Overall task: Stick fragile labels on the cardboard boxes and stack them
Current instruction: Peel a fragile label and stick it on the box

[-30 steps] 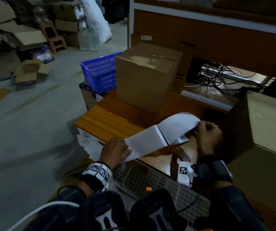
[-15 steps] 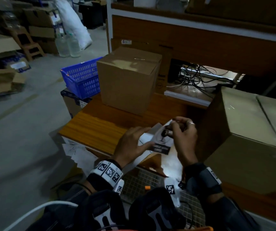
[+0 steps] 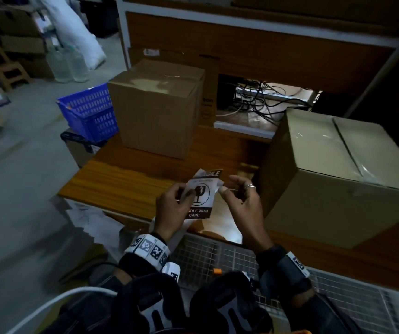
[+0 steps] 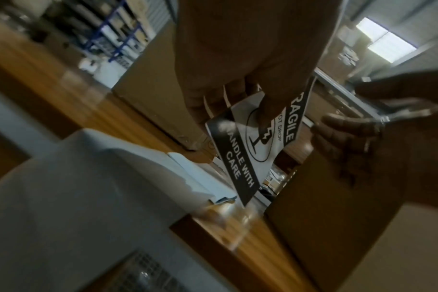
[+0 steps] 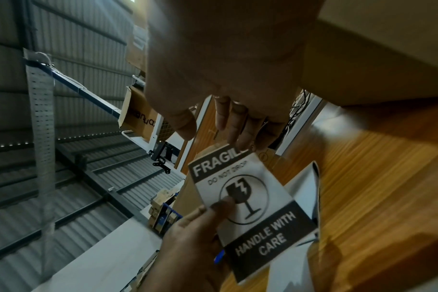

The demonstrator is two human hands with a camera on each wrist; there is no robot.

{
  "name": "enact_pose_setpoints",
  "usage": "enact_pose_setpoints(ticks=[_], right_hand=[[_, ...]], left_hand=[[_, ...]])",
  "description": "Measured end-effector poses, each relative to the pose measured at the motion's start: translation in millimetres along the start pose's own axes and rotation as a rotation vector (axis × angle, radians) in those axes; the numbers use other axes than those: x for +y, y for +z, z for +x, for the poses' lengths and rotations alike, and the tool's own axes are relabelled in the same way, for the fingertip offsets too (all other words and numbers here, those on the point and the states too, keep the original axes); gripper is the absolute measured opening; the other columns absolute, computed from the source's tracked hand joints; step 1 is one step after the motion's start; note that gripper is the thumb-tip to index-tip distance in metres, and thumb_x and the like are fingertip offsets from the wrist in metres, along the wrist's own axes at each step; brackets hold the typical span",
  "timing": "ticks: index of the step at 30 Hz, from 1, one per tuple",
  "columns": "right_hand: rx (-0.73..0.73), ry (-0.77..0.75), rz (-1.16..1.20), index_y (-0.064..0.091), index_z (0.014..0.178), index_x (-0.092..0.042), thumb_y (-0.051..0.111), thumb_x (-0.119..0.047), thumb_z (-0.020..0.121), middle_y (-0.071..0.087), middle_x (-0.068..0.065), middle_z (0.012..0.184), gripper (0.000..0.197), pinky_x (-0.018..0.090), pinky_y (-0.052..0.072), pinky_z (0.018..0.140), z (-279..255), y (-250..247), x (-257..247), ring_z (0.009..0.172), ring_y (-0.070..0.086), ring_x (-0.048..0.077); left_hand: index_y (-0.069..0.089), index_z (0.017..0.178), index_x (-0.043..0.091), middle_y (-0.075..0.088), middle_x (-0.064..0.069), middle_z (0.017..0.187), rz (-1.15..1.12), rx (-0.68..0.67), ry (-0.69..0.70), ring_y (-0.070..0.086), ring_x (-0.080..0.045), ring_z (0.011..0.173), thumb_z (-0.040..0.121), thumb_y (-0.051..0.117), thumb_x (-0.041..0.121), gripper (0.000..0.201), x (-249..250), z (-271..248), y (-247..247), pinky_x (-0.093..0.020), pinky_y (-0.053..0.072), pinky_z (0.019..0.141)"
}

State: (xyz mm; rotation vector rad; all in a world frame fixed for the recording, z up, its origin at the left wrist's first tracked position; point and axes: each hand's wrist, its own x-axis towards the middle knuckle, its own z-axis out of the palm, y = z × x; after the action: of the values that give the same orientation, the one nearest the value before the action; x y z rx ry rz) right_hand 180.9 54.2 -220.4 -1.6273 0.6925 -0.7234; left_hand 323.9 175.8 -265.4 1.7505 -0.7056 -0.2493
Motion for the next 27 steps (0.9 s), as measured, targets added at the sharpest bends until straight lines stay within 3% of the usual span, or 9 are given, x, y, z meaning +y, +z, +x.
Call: enact_pose_setpoints(ticks=[3,5,8,11,16,19,22,24,27], right_hand=[[-0.028,0.008,-0.04,0.055,0.124,-0.037,0.072,-0.034,0.095,0.063,-0.01,0.125,0.034,0.026,0.055,0.088,-11,-19,9,0.114,0.061,0.004],[-0.085,0.059,-0.04,0.054,0.127,-0.033,0.071,-0.034,0.095,0.062,-0.006,0.128,0.036,0.028,0.059,0.086,-17,-34,15,0.115,0.062,0.01],[-0.147,0.135,0.094,0.06,0.122,-0.021,0.067,-0.026,0.098,0.07,0.002,0.12,0.026,0.036,0.063,0.083,-30,-60,19,0.106,0.072,0.018],[-0.158,0.103,0.123,0.067,0.109,-0.008,0.063,-0.021,0.101,0.076,0.008,0.107,0.016,0.042,0.063,0.084,-43,-95,23,0.1,0.075,0.023],[-0.134,0.015,0.139,0.064,0.1,0.002,0.061,-0.013,0.101,0.075,0.011,0.101,0.015,0.032,0.062,0.072,-65,-157,25,0.094,0.076,0.023],[-0.088,0.006,0.181,0.064,0.102,0.003,0.059,-0.01,0.101,0.075,0.009,0.103,0.015,0.032,0.063,0.071,-76,-189,24,0.093,0.075,0.024],[0.007,-0.022,0.172,0.065,0.103,0.004,0.059,-0.01,0.101,0.075,0.008,0.105,0.015,0.032,0.063,0.074,-82,-222,28,0.096,0.074,0.02],[0.071,-0.027,0.174,0.065,0.103,0.002,0.059,-0.01,0.101,0.075,0.008,0.106,0.013,0.029,0.061,0.075,-84,-245,32,0.098,0.073,0.019],[0.146,-0.034,0.164,0.065,0.104,-0.003,0.058,-0.009,0.101,0.074,0.006,0.106,0.01,0.03,0.062,0.078,-83,-277,36,0.1,0.072,0.017]], left_hand=[[0.068,0.11,0.015,0.076,-0.004,0.099,-0.223,-0.019,-0.075,0.076,-0.016,0.088,0.098,0.067,0.026,0.017,21,-12,4,-0.035,0.063,0.069],[0.068,0.113,0.012,0.076,-0.007,0.105,-0.325,-0.068,-0.074,0.076,-0.022,0.094,0.097,0.067,0.023,0.019,37,-21,13,-0.041,0.063,0.075],[0.069,0.113,0.009,0.076,-0.007,0.108,-0.384,-0.148,-0.035,0.074,-0.024,0.101,0.096,0.067,0.015,0.018,59,-39,32,-0.04,0.063,0.081],[0.07,0.11,0.008,0.077,-0.005,0.107,-0.36,-0.199,-0.004,0.074,-0.024,0.103,0.096,0.066,0.017,0.017,71,-56,52,-0.038,0.062,0.084],[0.076,0.109,0.017,0.078,0.0,0.107,-0.226,-0.223,0.116,0.073,-0.017,0.104,0.092,0.069,0.029,0.022,91,-79,88,-0.042,0.062,0.086],[0.076,0.107,0.021,0.078,0.008,0.102,-0.105,-0.224,0.274,0.074,-0.007,0.097,0.089,0.073,0.031,0.021,112,-88,114,-0.037,0.064,0.079],[0.072,0.121,0.018,0.075,0.006,0.11,-0.029,-0.226,0.35,0.071,-0.002,0.098,0.09,0.073,0.035,0.036,137,-90,141,-0.028,0.063,0.074],[0.069,0.125,0.018,0.073,0.005,0.112,0.05,-0.198,0.432,0.069,-0.001,0.099,0.092,0.07,0.04,0.039,155,-87,156,-0.024,0.062,0.074],[0.068,0.122,0.015,0.073,-0.001,0.108,0.217,-0.135,0.69,0.067,-0.007,0.095,0.096,0.064,0.04,0.036,182,-80,177,-0.028,0.059,0.076]])
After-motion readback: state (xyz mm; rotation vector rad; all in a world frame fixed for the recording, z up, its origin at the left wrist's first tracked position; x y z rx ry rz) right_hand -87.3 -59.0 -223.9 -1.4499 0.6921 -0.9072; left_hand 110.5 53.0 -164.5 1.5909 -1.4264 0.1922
